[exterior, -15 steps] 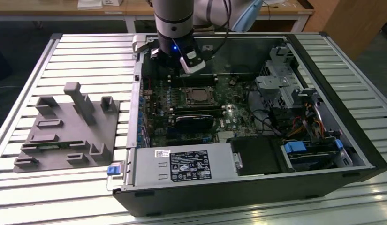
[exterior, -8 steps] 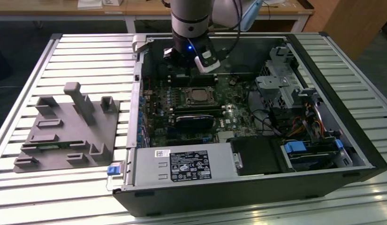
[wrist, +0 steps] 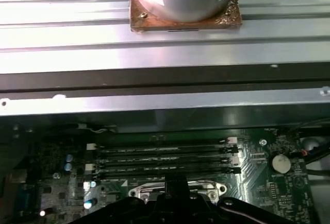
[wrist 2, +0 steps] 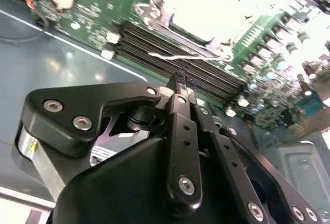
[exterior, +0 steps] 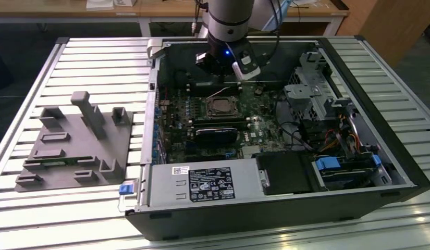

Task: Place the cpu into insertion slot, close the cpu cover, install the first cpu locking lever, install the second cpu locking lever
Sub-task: 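Install the first cpu locking lever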

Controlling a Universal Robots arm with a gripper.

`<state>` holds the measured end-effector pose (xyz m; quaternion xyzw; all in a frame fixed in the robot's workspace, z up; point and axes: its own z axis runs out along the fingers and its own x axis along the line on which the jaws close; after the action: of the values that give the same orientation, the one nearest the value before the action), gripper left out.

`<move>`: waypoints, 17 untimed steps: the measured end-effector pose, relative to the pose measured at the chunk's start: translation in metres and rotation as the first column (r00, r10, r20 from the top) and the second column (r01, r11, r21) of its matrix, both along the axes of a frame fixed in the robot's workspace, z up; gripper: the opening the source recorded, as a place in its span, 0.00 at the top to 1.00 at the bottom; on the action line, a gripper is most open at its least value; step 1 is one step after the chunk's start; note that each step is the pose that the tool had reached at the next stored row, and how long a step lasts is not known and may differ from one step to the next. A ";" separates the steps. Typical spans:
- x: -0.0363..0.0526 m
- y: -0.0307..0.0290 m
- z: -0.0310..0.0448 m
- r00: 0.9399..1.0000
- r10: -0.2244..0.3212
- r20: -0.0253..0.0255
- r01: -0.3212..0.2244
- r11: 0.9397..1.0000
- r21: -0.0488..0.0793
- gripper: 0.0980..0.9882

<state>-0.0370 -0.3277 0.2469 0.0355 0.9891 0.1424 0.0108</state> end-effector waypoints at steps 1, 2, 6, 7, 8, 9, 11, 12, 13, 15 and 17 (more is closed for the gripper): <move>0.0013 0.0000 0.0000 1.000 0.000 0.000 0.000 1.000 -0.001 0.99; 0.0014 -0.0001 0.0000 1.000 0.000 0.000 0.000 1.000 0.000 0.99; 0.0015 0.0000 0.0000 1.000 0.000 0.000 0.000 1.000 -0.001 0.99; 0.0015 0.0000 -0.0002 1.000 0.000 0.000 0.000 1.000 -0.001 0.99; 0.0013 0.0000 -0.0008 1.000 0.000 0.003 0.000 1.000 0.000 0.99; 0.0010 0.0000 -0.0016 1.000 0.000 0.008 0.000 1.000 0.000 0.99; 0.0004 -0.0003 -0.0032 1.000 0.000 0.018 0.000 1.000 -0.001 0.99; 0.0002 -0.0005 -0.0040 1.000 0.000 0.023 0.000 1.000 -0.001 0.99; -0.0001 -0.0007 -0.0047 1.000 0.000 0.027 0.000 1.000 -0.001 0.99; -0.0010 -0.0015 -0.0060 0.999 0.000 0.038 0.000 1.000 -0.001 0.99; -0.0020 -0.0025 -0.0073 0.999 0.000 0.049 0.000 1.000 -0.001 0.99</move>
<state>-0.0389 -0.3303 0.2396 0.0320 0.9886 0.1429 0.0351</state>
